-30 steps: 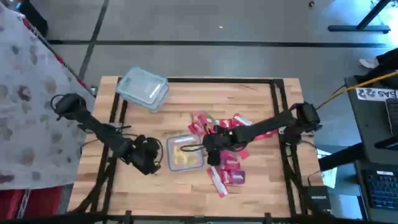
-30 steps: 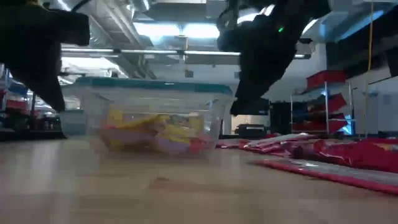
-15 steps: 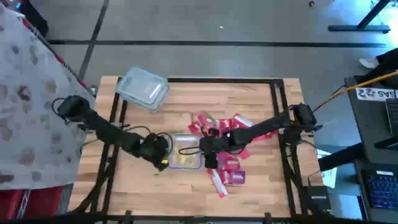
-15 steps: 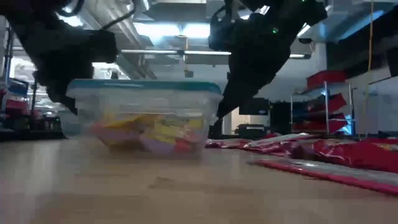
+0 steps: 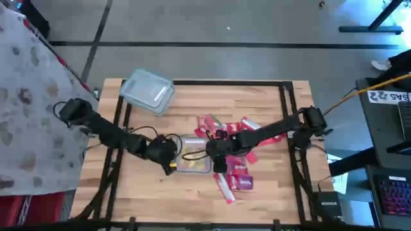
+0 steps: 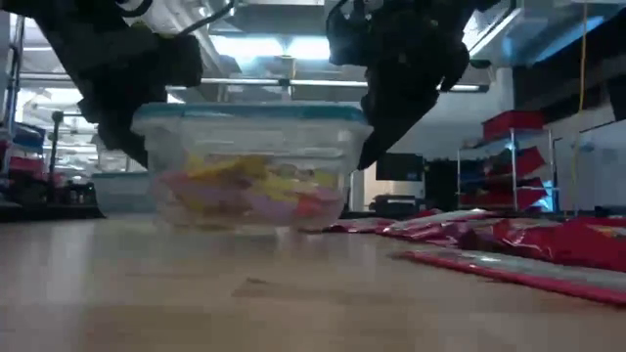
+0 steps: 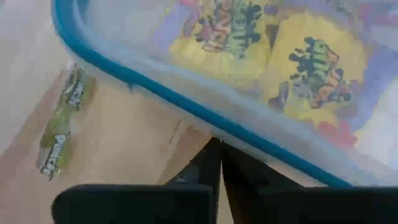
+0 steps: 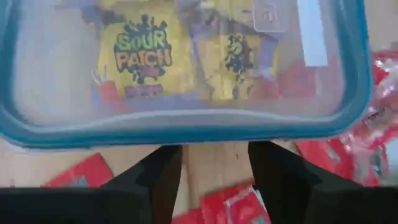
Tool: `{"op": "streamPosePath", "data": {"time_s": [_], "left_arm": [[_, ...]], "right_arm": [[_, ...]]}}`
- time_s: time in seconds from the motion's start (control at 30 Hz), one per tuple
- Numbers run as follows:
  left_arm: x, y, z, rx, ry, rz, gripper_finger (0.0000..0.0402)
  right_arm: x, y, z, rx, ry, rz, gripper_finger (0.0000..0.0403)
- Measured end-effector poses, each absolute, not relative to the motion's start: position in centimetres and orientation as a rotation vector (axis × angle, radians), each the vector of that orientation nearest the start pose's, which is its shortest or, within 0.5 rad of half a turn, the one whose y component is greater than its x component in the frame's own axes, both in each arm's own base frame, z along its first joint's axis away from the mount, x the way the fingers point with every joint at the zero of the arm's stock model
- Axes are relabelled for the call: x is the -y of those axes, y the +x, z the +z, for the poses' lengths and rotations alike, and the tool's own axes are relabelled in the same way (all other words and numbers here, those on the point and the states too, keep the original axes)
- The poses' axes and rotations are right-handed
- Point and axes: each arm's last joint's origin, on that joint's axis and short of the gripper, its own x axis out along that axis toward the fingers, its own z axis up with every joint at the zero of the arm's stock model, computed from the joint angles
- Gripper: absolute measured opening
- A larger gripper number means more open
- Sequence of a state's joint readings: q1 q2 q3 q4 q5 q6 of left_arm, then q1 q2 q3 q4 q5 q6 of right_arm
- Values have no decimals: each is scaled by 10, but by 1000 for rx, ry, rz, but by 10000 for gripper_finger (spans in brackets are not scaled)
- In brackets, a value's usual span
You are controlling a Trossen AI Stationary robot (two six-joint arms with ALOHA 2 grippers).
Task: Sort candy
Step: Move the square transparent bin to the top of the table
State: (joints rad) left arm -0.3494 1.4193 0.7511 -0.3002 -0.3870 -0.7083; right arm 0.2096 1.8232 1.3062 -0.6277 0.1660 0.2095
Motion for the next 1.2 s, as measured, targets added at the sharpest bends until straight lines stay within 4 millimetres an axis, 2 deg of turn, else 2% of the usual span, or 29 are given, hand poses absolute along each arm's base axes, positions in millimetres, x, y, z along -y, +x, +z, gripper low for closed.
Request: {"op": "streamPosePath", "data": {"time_s": [0.17,0.33,0.53,0.73,1.0,1.2], "left_arm": [[65,266,199,-797,-268,331,0],[36,274,203,-800,-251,360,0],[3,279,205,-792,-250,393,0],[-28,284,203,-769,-254,408,0],[-71,301,190,-786,-290,397,0],[-94,312,196,-777,-279,394,0]], "right_arm": [[-68,354,210,-1227,-91,-93,175],[-55,352,214,-1275,-131,-151,175],[-28,351,213,-1332,-127,-195,175],[2,348,214,-1391,-126,-167,175],[45,338,230,-1366,-23,-172,175],[67,331,233,-1378,8,-195,175]]}}
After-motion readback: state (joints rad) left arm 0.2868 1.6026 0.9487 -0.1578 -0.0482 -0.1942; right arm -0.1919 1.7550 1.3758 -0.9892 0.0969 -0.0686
